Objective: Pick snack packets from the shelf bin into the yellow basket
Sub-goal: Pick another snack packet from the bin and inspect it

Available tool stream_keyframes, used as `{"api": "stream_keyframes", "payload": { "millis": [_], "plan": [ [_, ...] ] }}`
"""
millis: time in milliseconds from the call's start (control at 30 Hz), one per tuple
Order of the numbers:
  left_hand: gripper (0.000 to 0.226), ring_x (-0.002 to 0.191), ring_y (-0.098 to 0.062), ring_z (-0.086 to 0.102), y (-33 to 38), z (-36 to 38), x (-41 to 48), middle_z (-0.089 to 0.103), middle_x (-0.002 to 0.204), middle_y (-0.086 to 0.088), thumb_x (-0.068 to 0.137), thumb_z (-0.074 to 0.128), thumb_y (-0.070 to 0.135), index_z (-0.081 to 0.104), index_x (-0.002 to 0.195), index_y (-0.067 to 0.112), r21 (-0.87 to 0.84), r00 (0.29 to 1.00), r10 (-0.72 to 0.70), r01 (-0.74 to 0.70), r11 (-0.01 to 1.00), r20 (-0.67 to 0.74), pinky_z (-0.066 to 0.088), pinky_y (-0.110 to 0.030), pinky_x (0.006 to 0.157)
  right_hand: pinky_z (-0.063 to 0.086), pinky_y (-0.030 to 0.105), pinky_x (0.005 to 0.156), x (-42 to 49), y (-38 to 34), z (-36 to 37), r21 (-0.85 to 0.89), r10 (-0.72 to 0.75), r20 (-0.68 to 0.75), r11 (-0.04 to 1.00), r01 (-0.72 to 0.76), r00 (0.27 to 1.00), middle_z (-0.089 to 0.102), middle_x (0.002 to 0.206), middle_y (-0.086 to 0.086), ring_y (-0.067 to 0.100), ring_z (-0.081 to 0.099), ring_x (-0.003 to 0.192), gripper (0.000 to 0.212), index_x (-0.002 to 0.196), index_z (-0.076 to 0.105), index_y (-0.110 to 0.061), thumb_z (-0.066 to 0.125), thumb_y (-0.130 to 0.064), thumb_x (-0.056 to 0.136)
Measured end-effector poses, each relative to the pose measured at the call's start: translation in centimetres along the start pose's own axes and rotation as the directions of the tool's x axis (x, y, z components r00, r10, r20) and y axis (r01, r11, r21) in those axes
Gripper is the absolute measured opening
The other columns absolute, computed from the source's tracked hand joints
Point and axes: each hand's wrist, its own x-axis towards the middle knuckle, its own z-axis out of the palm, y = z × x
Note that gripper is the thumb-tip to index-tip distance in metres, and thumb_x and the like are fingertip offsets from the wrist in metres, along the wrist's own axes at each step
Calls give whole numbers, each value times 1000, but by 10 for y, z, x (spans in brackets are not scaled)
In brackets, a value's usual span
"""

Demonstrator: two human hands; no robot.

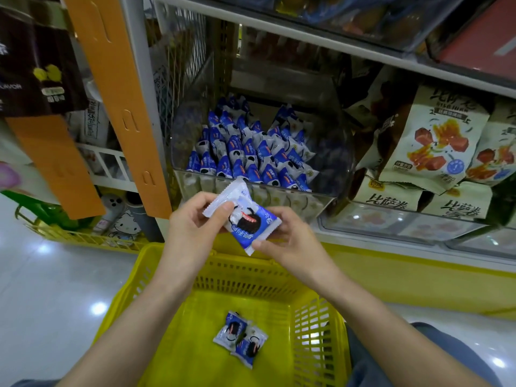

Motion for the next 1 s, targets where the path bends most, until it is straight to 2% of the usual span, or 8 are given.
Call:
{"api": "stream_keyframes", "payload": {
  "millis": [100,167,267,400,600,800,900,1000],
  "plan": [
    [12,65,-10,56,0,-3,1,63,72,-9,87,60,18,64,76,16,103,995,67,-75,992,78,45,-26,61,44,11,89,-2,-3,-1,-76,-104,-38,992,101,994,54,117,-19,-7,53,106,53,123,44,-29,69,-34,77],
    [15,64,-14,54,-2,-3,0,61,70,-9,88,59,19,63,74,14,207,985,87,-118,971,150,41,-25,60,47,14,84,-3,-5,0,-33,-161,-43,987,160,986,61,106,-15,-4,59,96,34,114,52,-26,64,-32,83],
    [17,66,-22,56,-4,1,-5,61,66,-5,89,59,22,63,73,17,259,981,63,-110,960,184,43,-33,61,53,34,77,-4,-7,2,-38,-185,-72,982,183,980,68,86,-3,8,63,80,7,94,63,-17,60,-19,89],
    [24,50,-3,46,-3,2,-9,51,54,13,92,53,26,53,68,27,357,973,129,-192,914,194,31,-13,46,52,48,76,-6,-6,4,-51,-191,-83,981,187,978,68,83,6,20,64,80,11,89,64,-10,60,-20,88],
    [22,57,-8,44,-6,2,-10,50,57,0,92,52,30,54,71,26,462,954,103,-229,857,281,32,-20,51,49,32,66,-5,-4,4,-127,-254,-95,962,241,963,62,71,-11,1,56,69,10,77,62,-23,61,-26,87],
    [29,62,-15,42,-4,5,-1,45,61,-6,93,52,18,51,70,0,125,944,-103,66,990,314,33,-30,58,43,20,62,-3,-2,2,-414,-468,-129,827,381,874,57,72,-13,2,52,70,16,79,60,-24,56,-37,87],
    [19,65,-15,51,-6,8,-3,55,67,-4,92,51,18,58,76,9,86,950,-106,84,993,294,44,-27,62,41,15,58,-3,-1,0,-442,-475,-177,821,361,862,57,73,-15,1,52,68,12,81,59,-26,56,-34,89],
    [5,74,-4,56,-9,7,-7,59,82,6,89,57,22,55,85,25,290,990,-7,-35,956,142,47,-18,68,40,12,59,-4,1,-2,-379,-451,-250,860,342,857,58,75,-14,2,54,70,8,82,60,-26,57,-28,90]
  ]
}}
